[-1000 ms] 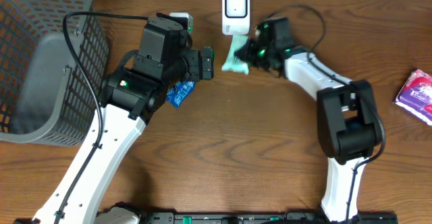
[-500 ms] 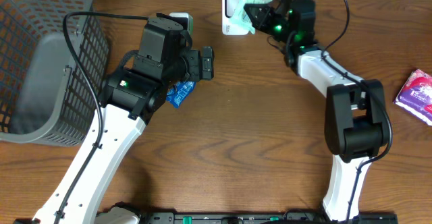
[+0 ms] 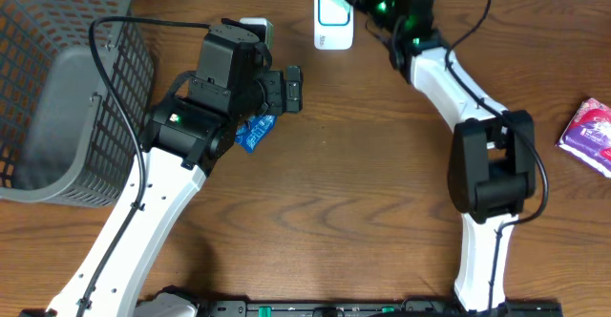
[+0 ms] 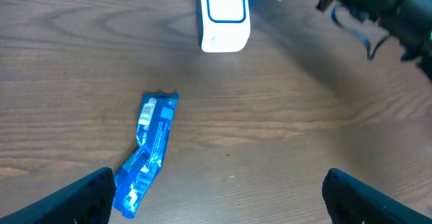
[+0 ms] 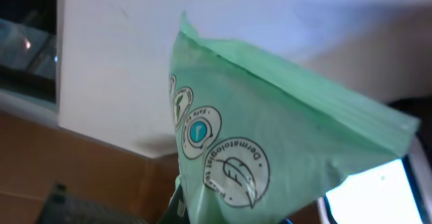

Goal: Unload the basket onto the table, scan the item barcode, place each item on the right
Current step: 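Lift the wipes pack up to the scanner with the right gripper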

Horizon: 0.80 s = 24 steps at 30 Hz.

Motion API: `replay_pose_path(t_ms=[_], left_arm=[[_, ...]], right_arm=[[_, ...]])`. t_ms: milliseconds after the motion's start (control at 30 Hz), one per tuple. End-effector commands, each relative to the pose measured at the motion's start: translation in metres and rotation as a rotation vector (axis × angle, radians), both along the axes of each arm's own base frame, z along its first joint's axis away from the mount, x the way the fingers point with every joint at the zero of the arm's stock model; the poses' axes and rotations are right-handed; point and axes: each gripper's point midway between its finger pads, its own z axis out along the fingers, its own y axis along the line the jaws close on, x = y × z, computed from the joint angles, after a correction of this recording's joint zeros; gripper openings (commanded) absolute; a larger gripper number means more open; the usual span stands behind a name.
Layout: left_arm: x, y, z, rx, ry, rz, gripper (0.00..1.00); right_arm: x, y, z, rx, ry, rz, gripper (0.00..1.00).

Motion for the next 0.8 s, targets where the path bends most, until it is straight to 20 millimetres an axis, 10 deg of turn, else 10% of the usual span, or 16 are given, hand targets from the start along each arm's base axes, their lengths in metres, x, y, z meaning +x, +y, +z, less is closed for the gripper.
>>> replay_pose_path(t_ms=[0,400,767], left_arm=[[0.003,0.002,0.007,-0.001,-0.015,0.016,0.98],[0.003,0.002,0.007,-0.002,-0.015,0.016,0.98],[0.003,0.002,0.007,-0.001,-0.015,0.016,0.98]], right_arm=[[0.012,0.014,-0.018,0.008,0.044,0.057,0.01],[0.021,0.011,-0.069,-0.065,0.167,0.082,0.01],[0.022,0.001,-0.072,-0.156,0.123,0.099,0.01]])
